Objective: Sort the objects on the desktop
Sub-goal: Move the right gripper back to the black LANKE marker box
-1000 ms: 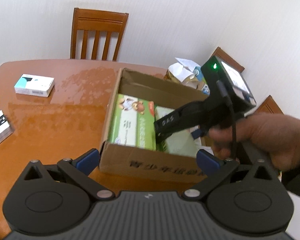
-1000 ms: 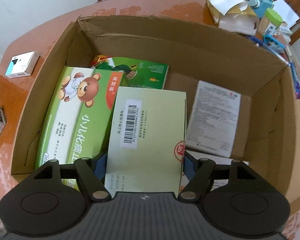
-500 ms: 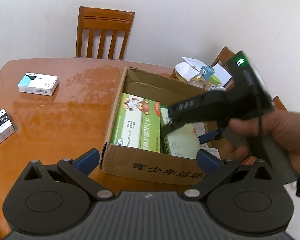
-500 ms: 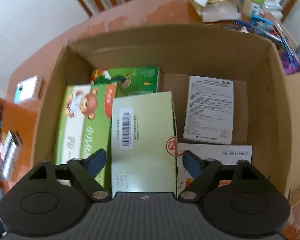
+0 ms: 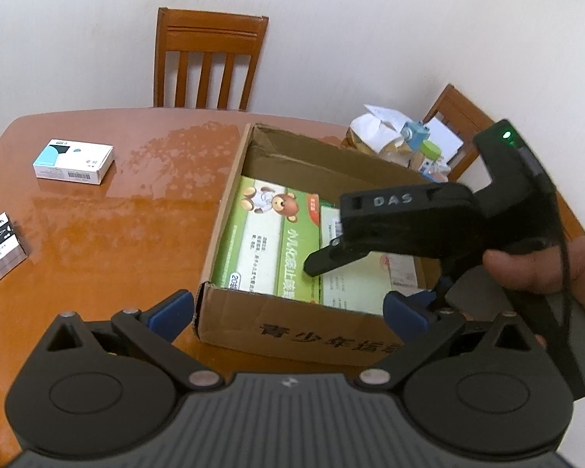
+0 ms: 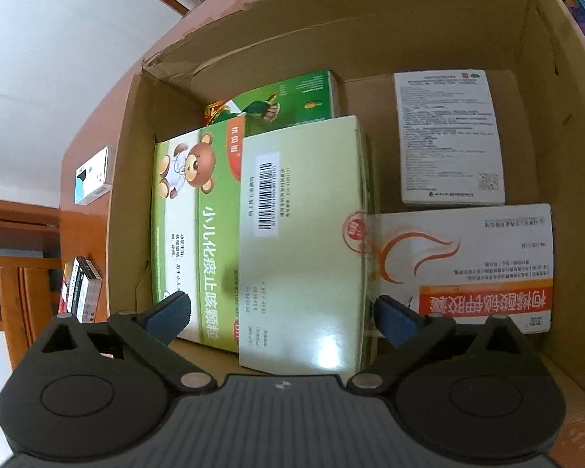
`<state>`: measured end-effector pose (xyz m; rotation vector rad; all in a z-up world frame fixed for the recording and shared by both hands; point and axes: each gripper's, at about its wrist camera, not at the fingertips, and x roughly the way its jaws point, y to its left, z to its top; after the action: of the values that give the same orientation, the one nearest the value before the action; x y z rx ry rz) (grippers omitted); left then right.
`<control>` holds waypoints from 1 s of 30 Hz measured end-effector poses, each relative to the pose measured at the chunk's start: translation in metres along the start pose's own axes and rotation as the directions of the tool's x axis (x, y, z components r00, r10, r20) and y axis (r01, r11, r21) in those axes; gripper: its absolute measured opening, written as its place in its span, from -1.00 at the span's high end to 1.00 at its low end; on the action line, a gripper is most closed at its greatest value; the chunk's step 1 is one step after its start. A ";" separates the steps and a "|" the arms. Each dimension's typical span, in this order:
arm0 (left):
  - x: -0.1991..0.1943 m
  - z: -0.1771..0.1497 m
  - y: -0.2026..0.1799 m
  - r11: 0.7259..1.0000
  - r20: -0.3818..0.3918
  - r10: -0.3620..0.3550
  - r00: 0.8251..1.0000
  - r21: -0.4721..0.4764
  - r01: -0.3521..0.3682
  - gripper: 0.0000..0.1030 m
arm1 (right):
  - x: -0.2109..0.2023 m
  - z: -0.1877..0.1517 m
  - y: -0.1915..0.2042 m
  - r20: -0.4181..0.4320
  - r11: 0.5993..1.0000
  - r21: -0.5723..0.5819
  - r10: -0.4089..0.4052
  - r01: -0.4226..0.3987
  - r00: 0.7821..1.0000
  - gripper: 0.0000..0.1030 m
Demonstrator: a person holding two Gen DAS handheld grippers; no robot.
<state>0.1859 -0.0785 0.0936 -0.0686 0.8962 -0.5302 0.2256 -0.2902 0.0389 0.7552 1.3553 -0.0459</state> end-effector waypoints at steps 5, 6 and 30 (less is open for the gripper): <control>-0.011 0.002 -0.004 0.999 -0.008 0.028 1.000 0.017 -0.027 -0.99 | -0.036 -0.008 0.003 0.108 0.992 -0.096 -0.067 0.078 0.992 -0.99; -0.015 0.002 -0.004 0.999 -0.007 0.033 0.999 0.015 -0.033 -0.99 | -0.045 -0.009 0.005 0.145 0.987 -0.122 -0.087 0.105 0.986 -1.00; -0.230 -0.121 0.067 0.872 0.065 0.406 0.911 -0.326 -0.365 -0.99 | -0.009 -0.189 0.277 0.069 -0.258 -0.958 0.209 0.123 0.975 -1.00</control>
<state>0.0049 0.1065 0.1660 -0.2011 0.8289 -0.0049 0.1846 0.0156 0.1714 -0.7416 0.6446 1.0044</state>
